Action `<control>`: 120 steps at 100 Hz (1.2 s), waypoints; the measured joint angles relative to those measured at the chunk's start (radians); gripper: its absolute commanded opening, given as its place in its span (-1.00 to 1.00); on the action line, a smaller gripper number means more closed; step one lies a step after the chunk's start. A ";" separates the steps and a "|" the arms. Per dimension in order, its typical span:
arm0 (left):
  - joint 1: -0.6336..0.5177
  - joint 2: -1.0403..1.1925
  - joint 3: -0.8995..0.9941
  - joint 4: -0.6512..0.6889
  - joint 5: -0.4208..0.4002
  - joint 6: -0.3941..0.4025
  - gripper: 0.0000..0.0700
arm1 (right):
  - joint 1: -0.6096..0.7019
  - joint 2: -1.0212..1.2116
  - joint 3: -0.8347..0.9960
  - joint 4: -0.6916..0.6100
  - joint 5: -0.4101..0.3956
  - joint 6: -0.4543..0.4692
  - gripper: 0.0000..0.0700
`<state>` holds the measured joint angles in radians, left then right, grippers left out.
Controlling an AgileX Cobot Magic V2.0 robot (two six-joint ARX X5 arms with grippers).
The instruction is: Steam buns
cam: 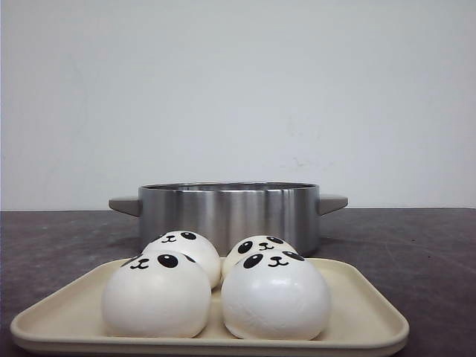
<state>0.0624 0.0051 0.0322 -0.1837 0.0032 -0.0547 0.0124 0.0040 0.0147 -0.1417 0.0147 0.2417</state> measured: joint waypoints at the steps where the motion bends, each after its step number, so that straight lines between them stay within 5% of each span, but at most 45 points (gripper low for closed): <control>1: 0.000 0.000 0.000 0.000 0.000 -0.010 -0.84 | 0.000 0.000 0.000 0.005 -0.009 0.008 -1.00; 18: 0.000 0.000 0.002 0.000 0.036 -0.235 -1.00 | 0.000 0.000 0.000 0.164 -0.231 0.164 -0.99; 25: 0.000 0.000 0.021 -0.021 0.113 -0.337 -0.99 | 0.000 0.000 0.009 0.246 -0.305 0.247 -1.00; 34: 0.000 0.007 0.087 -0.031 0.217 -0.392 -0.98 | 0.000 0.002 0.084 0.192 -0.356 0.352 -1.00; 45: -0.002 0.047 0.234 -0.049 0.302 -0.396 -0.98 | 0.000 0.049 0.257 0.006 -0.391 0.386 -1.00; 60: -0.021 0.214 0.470 -0.154 0.349 -0.356 -0.98 | 0.000 0.191 0.505 -0.226 -0.397 0.276 -1.00; 86: -0.087 0.565 0.848 -0.307 0.472 -0.240 -0.87 | 0.000 0.413 0.823 -0.338 -0.413 0.116 -0.98; 93: -0.097 0.614 0.898 -0.316 0.495 -0.231 -0.41 | 0.000 0.442 0.846 -0.293 -0.484 0.115 -0.63; 99: -0.098 0.636 0.913 -0.315 0.512 -0.225 0.14 | 0.000 0.459 0.847 -0.245 -0.552 0.132 0.04; 106: -0.104 0.640 0.913 -0.343 0.522 -0.224 0.51 | 0.000 0.479 0.847 -0.182 -0.636 0.179 0.72; 120: -0.133 0.640 0.913 -0.416 0.525 -0.219 0.59 | 0.014 0.526 0.847 -0.142 -0.700 0.236 0.80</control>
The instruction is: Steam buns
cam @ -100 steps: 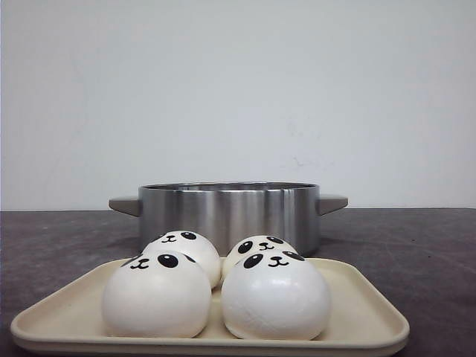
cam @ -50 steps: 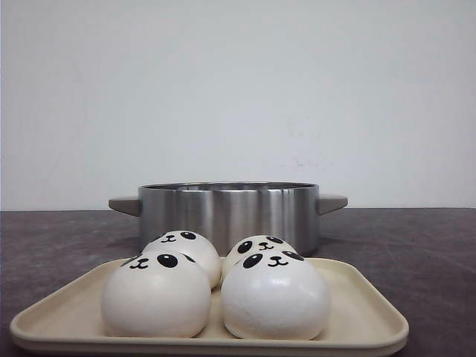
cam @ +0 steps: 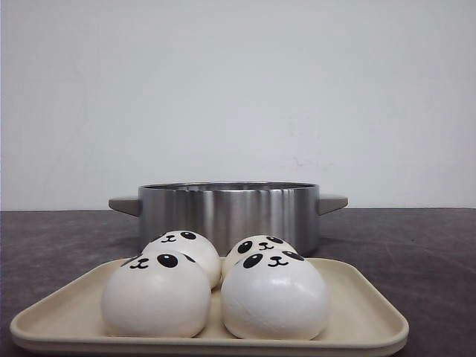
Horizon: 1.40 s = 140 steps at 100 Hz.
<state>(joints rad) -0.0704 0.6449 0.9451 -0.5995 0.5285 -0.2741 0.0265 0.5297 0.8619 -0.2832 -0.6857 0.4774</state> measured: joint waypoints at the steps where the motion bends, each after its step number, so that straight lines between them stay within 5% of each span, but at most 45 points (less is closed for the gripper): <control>1: -0.002 0.000 0.000 -0.006 0.000 0.001 0.59 | 0.003 0.005 0.000 0.000 0.000 0.001 0.80; 19: -0.079 -0.002 0.000 -0.055 -0.036 0.048 0.59 | 0.111 0.128 0.008 -0.028 0.095 -0.024 0.80; 50: -0.208 0.025 0.000 -0.055 -0.086 0.088 0.59 | 0.604 0.452 0.135 -0.208 0.612 -0.112 0.80; 59: -0.238 0.027 0.000 -0.055 -0.087 0.092 0.59 | 0.706 0.577 0.200 -0.306 0.687 -0.109 0.80; 89: -0.297 0.026 0.000 -0.055 -0.090 0.092 0.59 | 0.796 0.910 0.348 -0.514 0.661 -0.015 0.75; 140: -0.360 0.026 0.000 -0.055 -0.108 0.092 0.59 | 0.769 1.264 0.348 -0.436 0.658 -0.002 0.61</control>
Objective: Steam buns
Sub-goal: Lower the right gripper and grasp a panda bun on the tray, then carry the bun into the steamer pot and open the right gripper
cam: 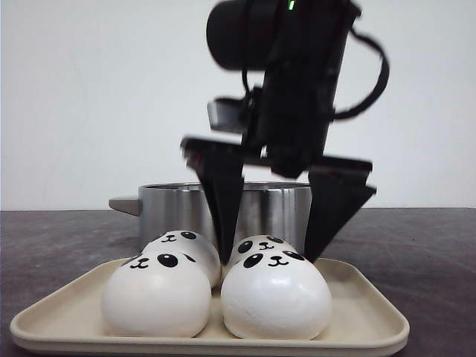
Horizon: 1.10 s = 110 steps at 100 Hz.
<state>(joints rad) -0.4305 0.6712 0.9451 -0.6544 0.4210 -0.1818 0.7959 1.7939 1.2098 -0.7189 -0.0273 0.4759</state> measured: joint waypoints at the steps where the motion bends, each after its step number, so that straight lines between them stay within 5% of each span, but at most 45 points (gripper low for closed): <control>1: -0.001 0.000 0.000 0.000 0.000 0.000 0.59 | 0.000 0.003 0.000 0.003 0.000 0.000 0.61; 11: -0.006 0.000 0.000 -0.002 0.000 0.000 0.59 | -0.007 0.029 0.000 0.029 0.000 0.000 0.58; 21: -0.010 0.000 0.000 -0.014 -0.001 0.000 0.59 | -0.018 0.034 0.001 0.035 0.000 0.002 0.29; 38: -0.010 0.000 0.000 -0.019 -0.005 0.000 0.59 | -0.028 0.040 0.004 0.028 0.003 0.003 -1.00; 84: -0.011 0.000 0.000 -0.011 -0.059 0.003 0.59 | 0.027 -0.093 0.162 -0.117 0.032 -0.007 -1.00; 110: -0.011 0.000 0.000 0.006 -0.101 0.006 0.59 | 0.071 -0.238 0.399 -0.031 0.233 -0.091 -1.00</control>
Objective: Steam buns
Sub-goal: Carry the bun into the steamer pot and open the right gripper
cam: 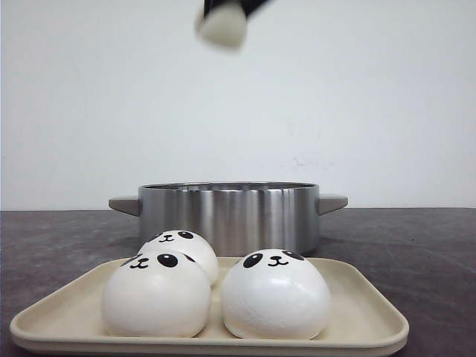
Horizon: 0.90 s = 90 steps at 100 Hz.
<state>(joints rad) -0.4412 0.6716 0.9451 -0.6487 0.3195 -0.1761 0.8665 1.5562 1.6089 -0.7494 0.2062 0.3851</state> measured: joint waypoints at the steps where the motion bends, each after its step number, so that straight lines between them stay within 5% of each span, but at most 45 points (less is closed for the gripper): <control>1: 0.000 0.000 0.000 0.002 0.000 0.000 0.59 | -0.005 0.001 0.010 0.006 0.003 -0.005 -1.00; 41: 0.000 0.016 0.000 0.024 -0.005 0.000 0.59 | -0.226 0.240 0.155 0.068 -0.065 -0.099 -1.00; 90: 0.000 0.016 0.000 0.017 -0.005 0.000 0.59 | -0.298 0.556 0.151 0.141 -0.075 -0.101 -1.00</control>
<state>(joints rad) -0.4412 0.6872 0.9451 -0.6319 0.3141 -0.1757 0.5690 2.1120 1.7596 -0.6086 0.1314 0.2836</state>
